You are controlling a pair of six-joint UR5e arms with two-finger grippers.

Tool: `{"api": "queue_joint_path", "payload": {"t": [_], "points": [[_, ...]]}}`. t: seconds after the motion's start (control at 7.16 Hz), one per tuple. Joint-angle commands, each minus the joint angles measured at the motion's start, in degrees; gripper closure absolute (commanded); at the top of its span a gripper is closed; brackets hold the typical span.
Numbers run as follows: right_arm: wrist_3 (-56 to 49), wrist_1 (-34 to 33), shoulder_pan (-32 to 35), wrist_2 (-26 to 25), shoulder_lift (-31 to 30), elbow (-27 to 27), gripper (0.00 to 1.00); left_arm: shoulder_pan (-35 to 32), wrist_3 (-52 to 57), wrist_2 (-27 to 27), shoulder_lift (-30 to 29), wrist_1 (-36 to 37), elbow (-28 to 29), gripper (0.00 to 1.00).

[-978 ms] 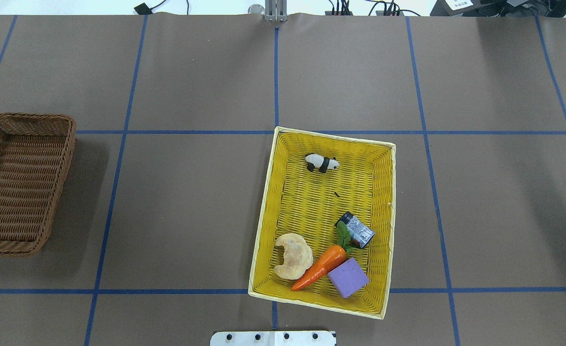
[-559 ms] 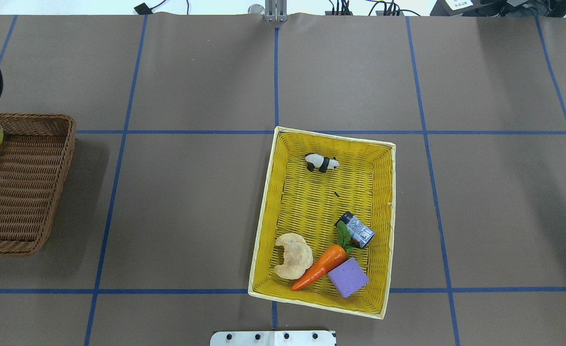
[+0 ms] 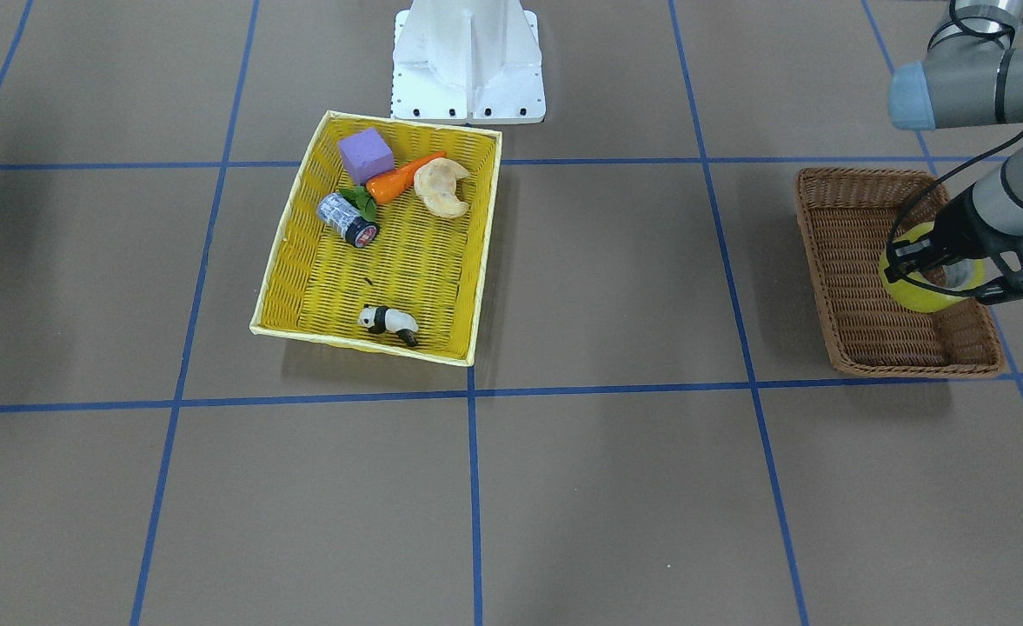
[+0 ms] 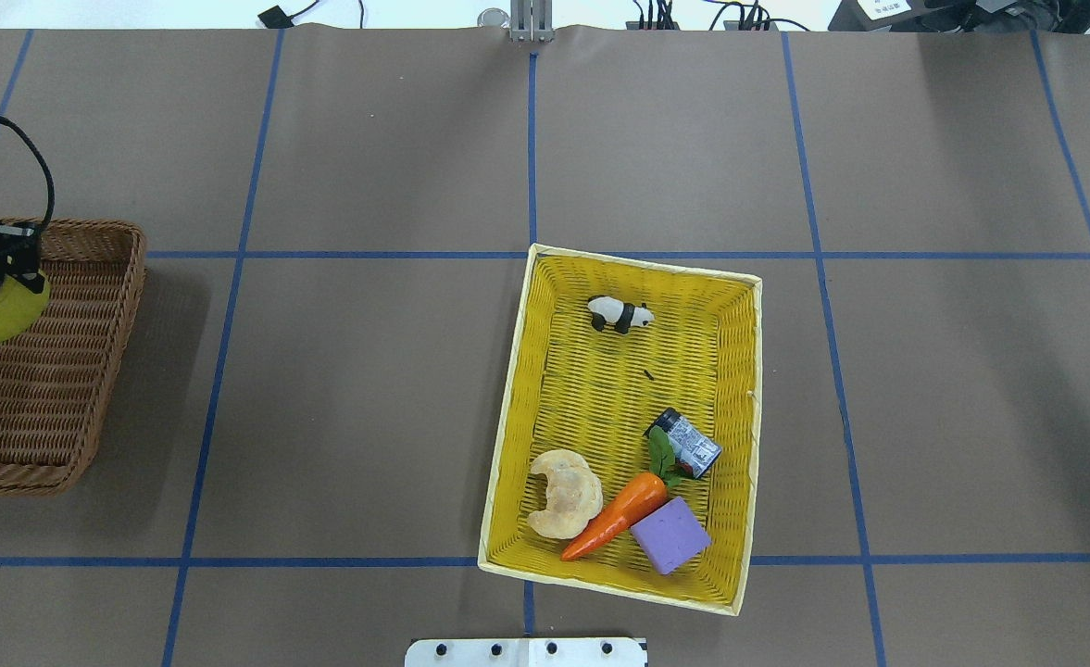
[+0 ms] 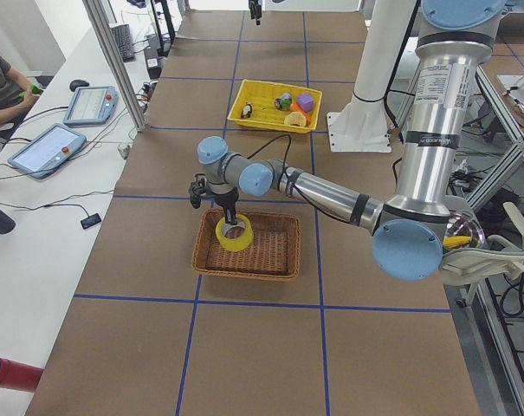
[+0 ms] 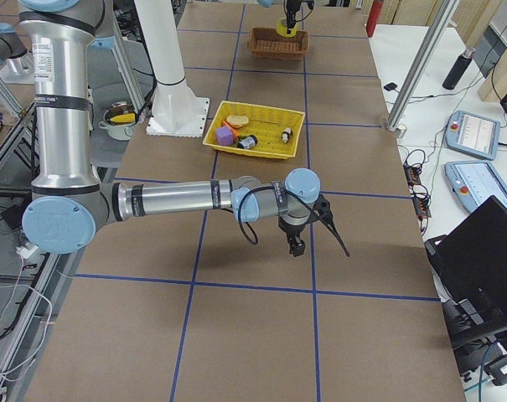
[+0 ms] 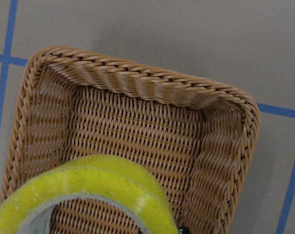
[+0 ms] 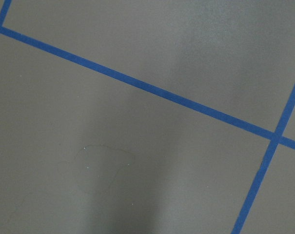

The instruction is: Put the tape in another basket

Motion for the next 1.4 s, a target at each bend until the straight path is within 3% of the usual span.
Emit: {"api": "queue_joint_path", "payload": {"t": [0.0, 0.56, 0.7, 0.84, 0.98, 1.26], "points": [[-0.22, -2.45, -0.42, -0.05, 0.57, 1.28, 0.0, 2.79, -4.67, 1.12, 3.09, -10.85, 3.0, 1.0], [-0.04, -2.37, -0.51, 0.12, 0.74, 1.72, 0.0, 5.7, -8.04, 3.59, 3.18, -15.73, 5.74, 1.0], [0.04, -2.37, -0.43, 0.21, 0.65, 1.89, 0.0, 5.62, -8.21, 3.33, 3.18, -15.65, 5.39, 0.41], [0.05, -2.37, -0.51, 0.21, 0.74, 1.9, 0.0, 5.7, -7.95, 3.59, 3.27, -15.82, 5.3, 0.02], [0.13, -2.37, -0.51, 0.21, 0.74, 1.9, 0.0, 5.71, -7.69, 3.68, 3.53, -16.26, 4.95, 0.02], [0.13, -3.41, -0.25, 0.21, 0.92, 4.25, 0.0, 4.92, -7.51, 3.16, 5.89, -15.82, -1.78, 0.02]]}}
